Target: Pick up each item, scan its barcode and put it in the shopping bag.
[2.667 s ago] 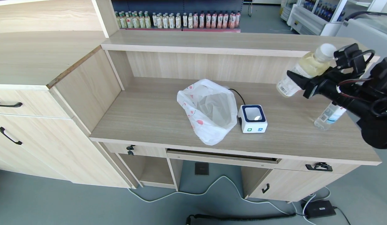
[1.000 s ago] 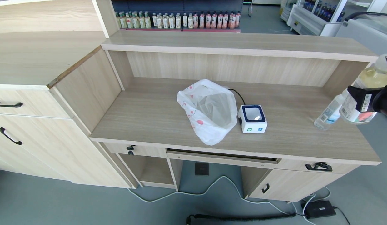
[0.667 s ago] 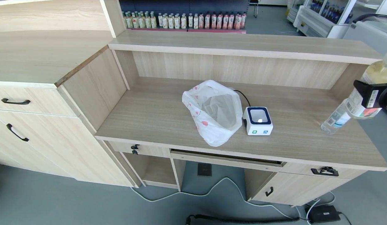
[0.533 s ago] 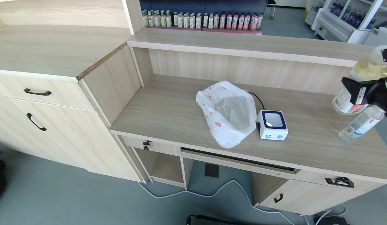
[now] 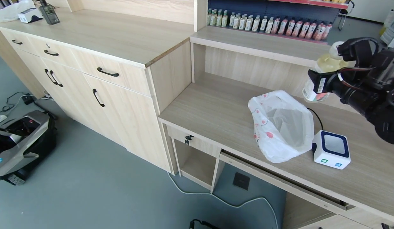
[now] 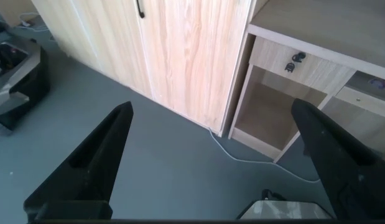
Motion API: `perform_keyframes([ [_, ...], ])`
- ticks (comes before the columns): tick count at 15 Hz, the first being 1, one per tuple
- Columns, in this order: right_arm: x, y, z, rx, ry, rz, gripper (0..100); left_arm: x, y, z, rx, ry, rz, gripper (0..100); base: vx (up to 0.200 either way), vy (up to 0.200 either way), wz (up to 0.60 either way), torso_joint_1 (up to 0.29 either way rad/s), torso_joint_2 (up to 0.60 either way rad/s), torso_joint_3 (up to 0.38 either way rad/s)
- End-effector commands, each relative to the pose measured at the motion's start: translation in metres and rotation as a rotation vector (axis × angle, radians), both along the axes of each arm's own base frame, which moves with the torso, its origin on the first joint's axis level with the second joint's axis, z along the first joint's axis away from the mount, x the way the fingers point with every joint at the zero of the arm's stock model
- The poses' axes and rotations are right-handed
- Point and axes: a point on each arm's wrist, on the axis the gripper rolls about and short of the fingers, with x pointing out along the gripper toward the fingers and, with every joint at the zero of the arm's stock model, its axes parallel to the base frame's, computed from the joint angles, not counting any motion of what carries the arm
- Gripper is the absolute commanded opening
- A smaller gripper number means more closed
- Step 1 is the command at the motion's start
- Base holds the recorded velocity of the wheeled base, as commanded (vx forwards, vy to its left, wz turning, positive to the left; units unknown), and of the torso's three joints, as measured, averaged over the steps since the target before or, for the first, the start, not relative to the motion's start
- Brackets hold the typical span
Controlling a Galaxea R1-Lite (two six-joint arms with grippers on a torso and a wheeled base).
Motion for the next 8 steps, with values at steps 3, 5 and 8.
perform_keyframes([
  [3,0.059,0.001,-0.072,0.105,0.087,0.062,0,0.000,0.000,0.000,-0.001,-0.001,0.000,100,0.000,0.000,0.00,0.000,0.00,0.000],
  [5,0.069,0.000,-0.084,0.145,0.106,0.092,0,0.000,0.000,0.000,-0.001,-0.001,0.000,100,0.000,0.000,0.00,0.000,0.00,0.000],
  [8,0.081,-0.003,-0.108,0.160,0.157,0.101,0,0.000,0.000,0.000,-0.001,-0.001,0.000,100,0.000,0.000,0.00,0.000,0.00,0.000],
])
